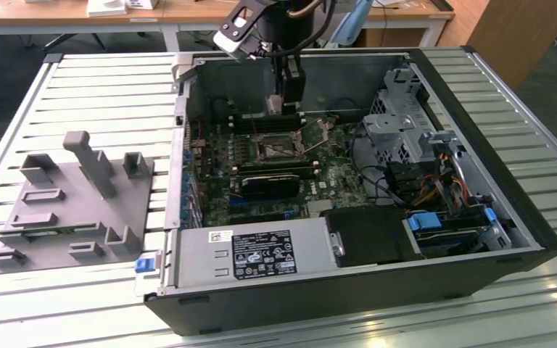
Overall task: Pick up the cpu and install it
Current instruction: 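Place the cpu into insertion slot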
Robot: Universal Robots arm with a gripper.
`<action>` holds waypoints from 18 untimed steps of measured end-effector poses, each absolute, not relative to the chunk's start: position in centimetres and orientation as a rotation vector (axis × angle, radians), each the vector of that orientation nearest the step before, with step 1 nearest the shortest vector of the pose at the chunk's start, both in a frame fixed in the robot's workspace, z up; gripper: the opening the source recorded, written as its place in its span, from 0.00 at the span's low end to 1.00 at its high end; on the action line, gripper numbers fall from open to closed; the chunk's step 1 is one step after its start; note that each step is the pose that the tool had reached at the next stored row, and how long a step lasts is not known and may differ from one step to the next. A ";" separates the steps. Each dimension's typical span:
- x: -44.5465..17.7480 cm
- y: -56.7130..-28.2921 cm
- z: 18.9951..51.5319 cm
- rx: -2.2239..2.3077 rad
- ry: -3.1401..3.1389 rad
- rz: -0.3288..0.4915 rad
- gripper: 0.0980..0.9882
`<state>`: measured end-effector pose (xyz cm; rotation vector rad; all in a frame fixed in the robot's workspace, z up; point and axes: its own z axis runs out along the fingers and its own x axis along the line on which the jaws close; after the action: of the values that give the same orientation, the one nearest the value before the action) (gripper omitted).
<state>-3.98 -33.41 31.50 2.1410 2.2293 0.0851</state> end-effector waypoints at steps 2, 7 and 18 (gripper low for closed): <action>-3.9 -33.1 31.4 2.141 2.229 0.085 0.48; -3.9 -33.0 31.1 2.141 2.229 0.085 0.48; -3.9 -32.5 29.9 2.141 2.229 0.085 0.48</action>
<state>-3.88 -32.52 29.91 2.1411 2.2294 0.0853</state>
